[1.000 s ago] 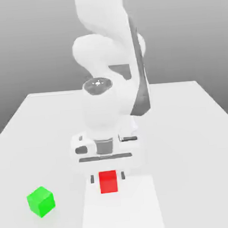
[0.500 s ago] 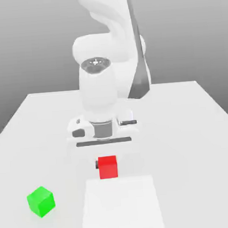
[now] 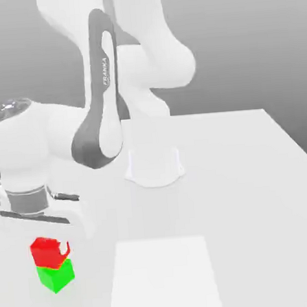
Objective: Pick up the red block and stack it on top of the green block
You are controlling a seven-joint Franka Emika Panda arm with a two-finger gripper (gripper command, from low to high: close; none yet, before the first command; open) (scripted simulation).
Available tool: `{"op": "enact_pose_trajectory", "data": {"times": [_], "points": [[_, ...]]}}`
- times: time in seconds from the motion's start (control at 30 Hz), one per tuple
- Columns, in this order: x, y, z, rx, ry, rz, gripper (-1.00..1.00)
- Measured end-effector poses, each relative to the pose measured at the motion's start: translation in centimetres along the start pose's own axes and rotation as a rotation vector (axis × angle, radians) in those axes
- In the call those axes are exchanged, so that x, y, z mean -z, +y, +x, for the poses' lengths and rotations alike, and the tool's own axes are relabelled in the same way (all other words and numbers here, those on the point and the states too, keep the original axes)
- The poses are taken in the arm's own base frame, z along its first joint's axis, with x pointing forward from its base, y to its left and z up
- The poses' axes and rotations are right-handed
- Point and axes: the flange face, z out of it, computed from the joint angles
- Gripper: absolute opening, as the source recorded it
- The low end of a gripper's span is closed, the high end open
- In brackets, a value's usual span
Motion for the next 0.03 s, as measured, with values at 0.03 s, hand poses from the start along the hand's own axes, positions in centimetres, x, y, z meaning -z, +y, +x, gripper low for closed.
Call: {"op": "enact_pose_trajectory", "data": {"times": [0.03], "points": [[0.00, 0.00, 0.00, 0.000, 0.000, 0.000, 1.00]]}}
